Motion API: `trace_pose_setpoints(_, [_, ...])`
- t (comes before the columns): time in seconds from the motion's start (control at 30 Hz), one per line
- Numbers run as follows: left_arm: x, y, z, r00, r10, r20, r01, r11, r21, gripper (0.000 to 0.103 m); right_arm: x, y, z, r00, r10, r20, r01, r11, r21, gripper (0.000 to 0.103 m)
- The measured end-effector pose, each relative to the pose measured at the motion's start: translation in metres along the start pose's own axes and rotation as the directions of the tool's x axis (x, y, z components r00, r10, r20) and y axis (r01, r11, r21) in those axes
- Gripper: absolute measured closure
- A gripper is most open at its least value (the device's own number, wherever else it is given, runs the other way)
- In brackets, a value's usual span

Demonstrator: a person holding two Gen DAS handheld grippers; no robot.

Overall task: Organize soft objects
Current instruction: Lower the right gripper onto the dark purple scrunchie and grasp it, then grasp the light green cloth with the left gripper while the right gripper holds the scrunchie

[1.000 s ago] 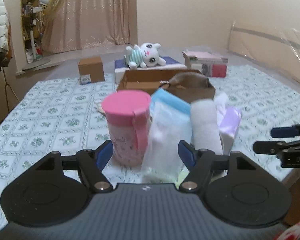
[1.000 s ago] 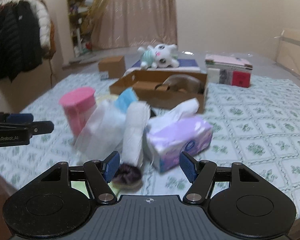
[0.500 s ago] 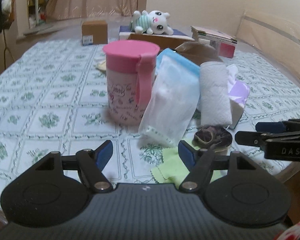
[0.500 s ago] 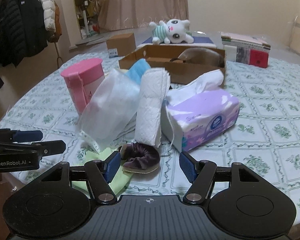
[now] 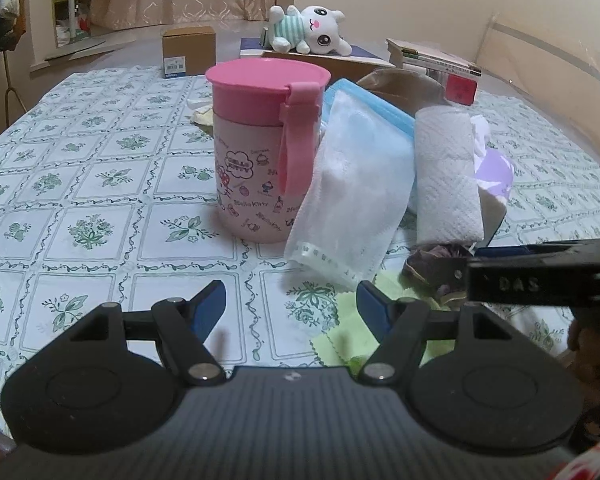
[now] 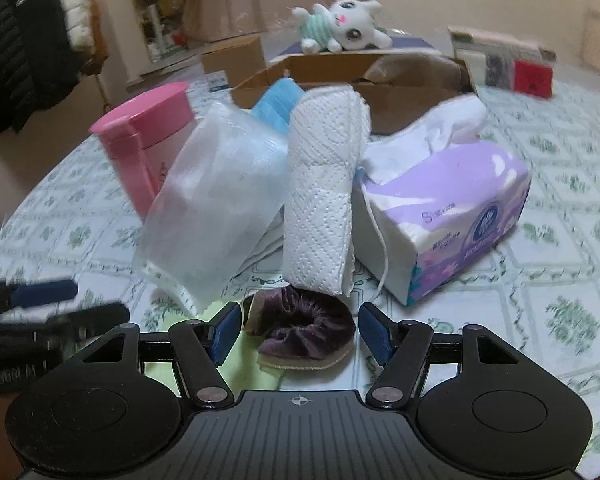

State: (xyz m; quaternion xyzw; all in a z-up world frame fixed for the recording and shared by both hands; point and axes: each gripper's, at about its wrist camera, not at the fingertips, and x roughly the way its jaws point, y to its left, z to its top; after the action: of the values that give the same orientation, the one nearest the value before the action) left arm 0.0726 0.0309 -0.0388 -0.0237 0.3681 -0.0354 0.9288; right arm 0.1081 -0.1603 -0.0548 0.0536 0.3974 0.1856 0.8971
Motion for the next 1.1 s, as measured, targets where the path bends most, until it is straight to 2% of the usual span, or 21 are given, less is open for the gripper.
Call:
trace_pose_setpoints(0.1, [0.003, -0.001, -0.001, 1.000, -0.012, -0.002, 0.012, 1.000, 0.002, 0.034, 0.006, 0.000, 0.000, 1.000, -0.019, -0.015, 0.019, 1.000, -0.002, 0.052])
trace_pose_setpoints(0.23, [0.005, -0.001, -0.003, 0.999, -0.036, -0.003, 0.036, 0.999, -0.001, 0.034, 0.005, 0.002, -0.004, 0.999, -0.028, -0.027, 0.026, 0.999, -0.042, 0.060])
trace_pose_setpoints(0.4, [0.006, -0.005, -0.003, 0.998, -0.055, -0.004, 0.056, 0.998, 0.005, 0.034, -0.008, 0.005, -0.011, 0.999, -0.034, -0.012, 0.033, 0.997, -0.073, 0.081])
trace_pose_setpoints(0.6, [0.004, -0.015, -0.005, 0.996, -0.094, -0.011, 0.094, 0.995, 0.027, 0.033, -0.035, 0.001, -0.013, 0.998, -0.040, 0.037, 0.043, 0.996, -0.080, 0.085])
trace_pose_setpoints(0.73, [0.006, -0.029, -0.006, 0.991, -0.133, -0.030, 0.134, 0.989, 0.065, 0.026, -0.051, -0.008, -0.013, 0.997, -0.055, 0.061, 0.059, 0.996, -0.069, 0.085])
trace_pose_setpoints(0.83, [0.010, -0.040, -0.009, 0.985, -0.161, -0.059, 0.166, 0.981, 0.100, 0.025, -0.059, -0.016, -0.016, 0.995, -0.079, 0.068, 0.084, 0.994, -0.068, 0.085])
trace_pose_setpoints(1.0, [0.019, -0.060, -0.015, 0.983, -0.160, -0.090, 0.173, 0.972, 0.160, 0.025, -0.063, -0.030, -0.021, 0.993, -0.106, 0.058, 0.108, 0.993, -0.047, 0.085])
trace_pose_setpoints(1.1, [0.022, -0.069, -0.019, 0.984, -0.147, -0.099, 0.164, 0.965, 0.202, 0.031, -0.063, -0.036, -0.023, 0.992, -0.114, 0.053, 0.116, 0.993, -0.037, 0.085])
